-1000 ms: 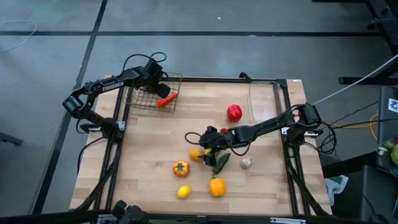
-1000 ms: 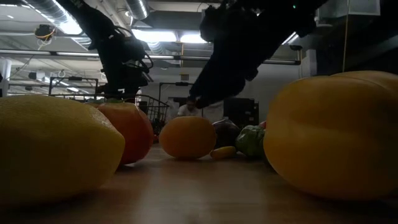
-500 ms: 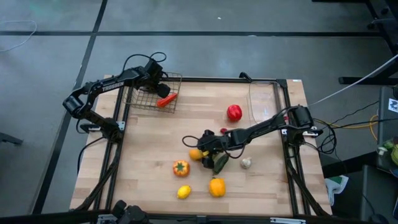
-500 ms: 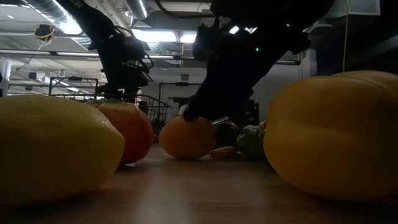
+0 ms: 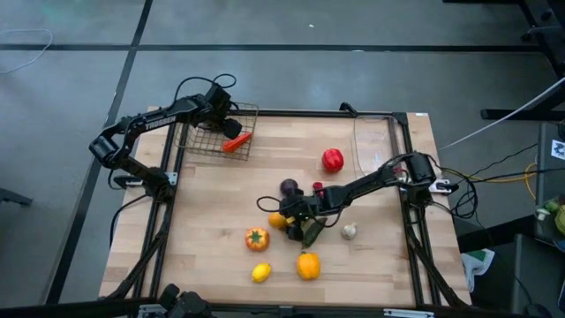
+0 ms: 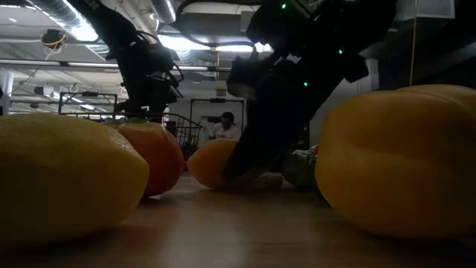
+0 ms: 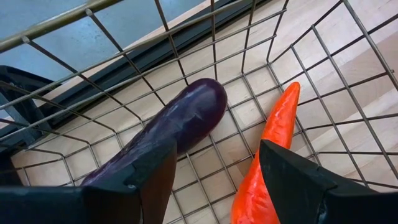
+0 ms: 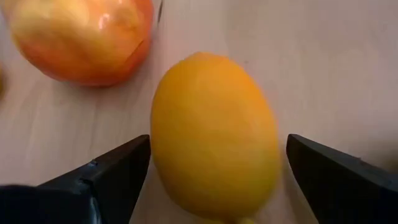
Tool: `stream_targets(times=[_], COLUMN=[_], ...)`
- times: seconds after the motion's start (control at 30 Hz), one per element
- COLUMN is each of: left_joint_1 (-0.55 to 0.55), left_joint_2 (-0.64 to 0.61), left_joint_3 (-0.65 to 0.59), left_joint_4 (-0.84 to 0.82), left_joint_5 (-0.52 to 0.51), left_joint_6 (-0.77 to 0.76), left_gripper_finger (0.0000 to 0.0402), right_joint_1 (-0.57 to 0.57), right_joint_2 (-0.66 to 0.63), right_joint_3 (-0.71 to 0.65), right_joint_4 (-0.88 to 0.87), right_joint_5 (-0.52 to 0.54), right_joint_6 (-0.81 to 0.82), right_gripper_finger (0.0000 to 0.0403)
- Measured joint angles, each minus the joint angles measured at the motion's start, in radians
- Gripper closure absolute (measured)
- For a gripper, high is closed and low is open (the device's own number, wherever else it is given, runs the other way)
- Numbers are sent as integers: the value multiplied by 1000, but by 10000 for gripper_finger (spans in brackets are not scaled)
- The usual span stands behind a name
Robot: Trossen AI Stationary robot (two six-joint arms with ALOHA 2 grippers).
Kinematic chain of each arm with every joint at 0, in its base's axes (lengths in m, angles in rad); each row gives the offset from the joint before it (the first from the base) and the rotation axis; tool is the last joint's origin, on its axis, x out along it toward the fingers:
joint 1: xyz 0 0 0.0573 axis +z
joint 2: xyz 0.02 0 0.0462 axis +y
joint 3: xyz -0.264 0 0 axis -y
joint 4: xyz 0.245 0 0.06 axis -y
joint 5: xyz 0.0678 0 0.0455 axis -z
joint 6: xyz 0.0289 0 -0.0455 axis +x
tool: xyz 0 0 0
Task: Sort produce into baskets
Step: Put the top yellow lemon into the transparent bin
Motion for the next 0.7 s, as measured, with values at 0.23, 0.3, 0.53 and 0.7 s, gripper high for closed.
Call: stream_targets(times=[0.23, 0.3, 0.53, 0.7], left_joint_1=[0, 0, 0, 0], left_joint_2=[0, 0, 0, 0], left_joint_3=[0, 0, 0, 0], left_joint_4=[1, 0, 0, 0], left_joint_5=[0, 0, 0, 0], left_joint_6=[0, 1, 1, 1], left_gripper_finger=[176, 176, 176, 176], right_joint_1=[0, 0, 0, -1], right_joint_2=[7, 7, -4, -64], right_joint_3=[0, 0, 0, 0], right_joint_4=[4, 7, 2, -10], right_joint_5=[-6, -7, -13, -34], right_joint_6=[20, 19, 19, 19], right_gripper_finger=[74, 96, 152, 148])
